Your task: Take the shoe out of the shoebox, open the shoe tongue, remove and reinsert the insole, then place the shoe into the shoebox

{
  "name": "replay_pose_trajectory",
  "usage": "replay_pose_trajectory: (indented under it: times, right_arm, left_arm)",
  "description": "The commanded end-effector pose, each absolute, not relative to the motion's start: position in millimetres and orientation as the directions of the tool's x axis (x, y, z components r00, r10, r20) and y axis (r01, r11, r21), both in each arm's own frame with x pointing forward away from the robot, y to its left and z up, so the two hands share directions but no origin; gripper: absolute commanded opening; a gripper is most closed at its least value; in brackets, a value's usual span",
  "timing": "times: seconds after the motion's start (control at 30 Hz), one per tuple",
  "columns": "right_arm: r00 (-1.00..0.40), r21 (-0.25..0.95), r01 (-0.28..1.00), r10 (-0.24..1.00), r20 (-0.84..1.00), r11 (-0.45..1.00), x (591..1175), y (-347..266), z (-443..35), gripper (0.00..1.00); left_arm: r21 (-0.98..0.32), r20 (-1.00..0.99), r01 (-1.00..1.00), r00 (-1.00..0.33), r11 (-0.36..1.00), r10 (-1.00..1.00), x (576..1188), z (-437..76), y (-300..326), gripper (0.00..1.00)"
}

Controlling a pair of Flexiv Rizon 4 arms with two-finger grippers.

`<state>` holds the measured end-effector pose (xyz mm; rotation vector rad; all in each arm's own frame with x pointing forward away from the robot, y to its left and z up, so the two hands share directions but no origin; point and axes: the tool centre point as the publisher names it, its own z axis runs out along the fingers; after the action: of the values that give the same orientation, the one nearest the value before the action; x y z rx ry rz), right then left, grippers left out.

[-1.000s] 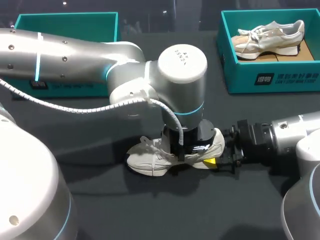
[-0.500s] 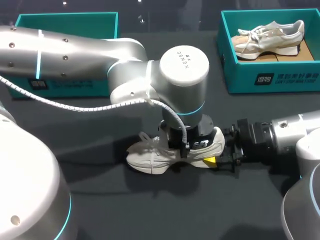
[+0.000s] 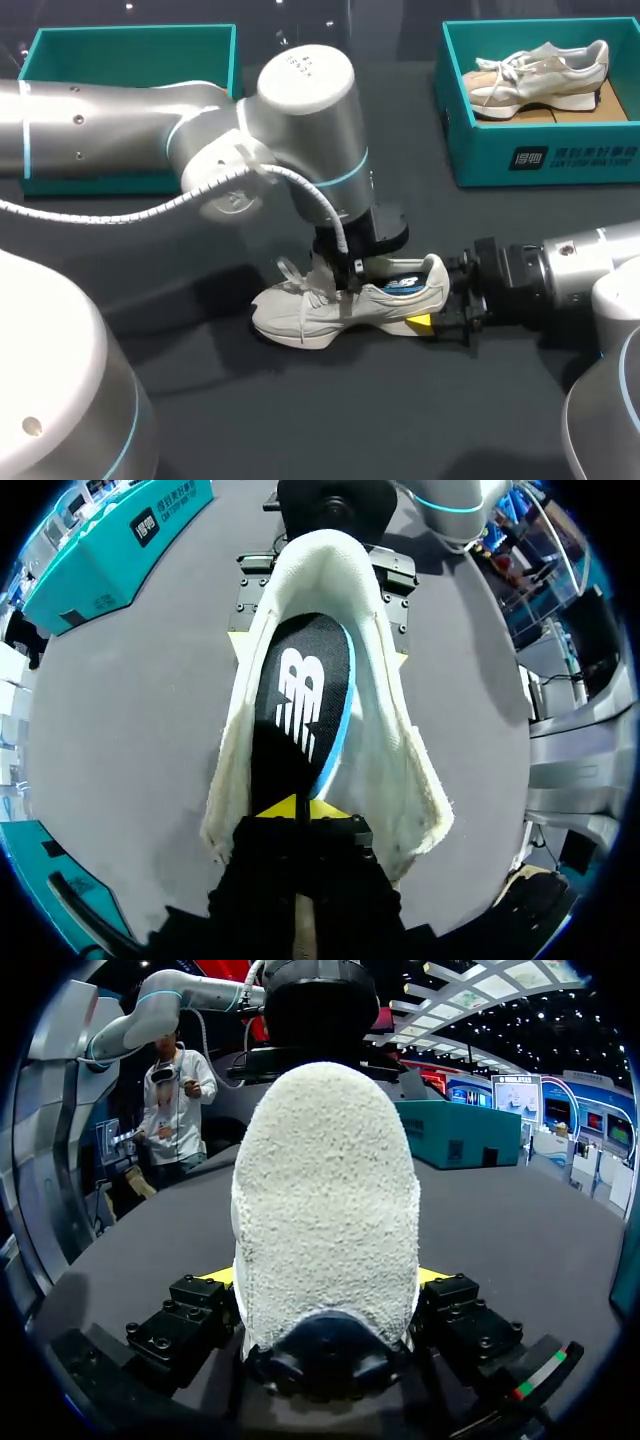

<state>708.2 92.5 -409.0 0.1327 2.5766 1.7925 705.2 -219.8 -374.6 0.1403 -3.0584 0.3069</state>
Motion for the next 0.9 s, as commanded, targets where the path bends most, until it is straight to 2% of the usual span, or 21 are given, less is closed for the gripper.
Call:
replay_pose_trajectory:
  times: [0.03,0.33,0.63,0.9]
  right_arm:
    - [-0.996,0.935,0.069,0.070,0.047,0.348,705.4,93.8,-409.2,0.00]
    - [-0.996,0.935,0.069,0.070,0.047,0.348,705.4,93.8,-409.2,0.00]
    - [-0.996,0.935,0.069,0.070,0.047,0.348,705.4,93.8,-409.2,0.00]
    - [-0.996,0.935,0.069,0.070,0.047,0.348,705.4,93.8,-409.2,0.00]
  left_arm:
    - [-0.292,0.102,-0.103,-0.992,0.951,-0.076,704.7,-361.8,-203.1,0.00]
    - [-0.365,0.207,-0.162,-0.974,0.917,-0.090,702.0,-348.9,-197.0,0.00]
    - [-0.440,0.208,-0.158,-0.976,0.884,-0.070,695.1,-324.2,-214.7,0.00]
    - [-0.448,0.164,-0.172,-0.980,0.877,-0.108,698.4,-321.1,-244.2,0.00]
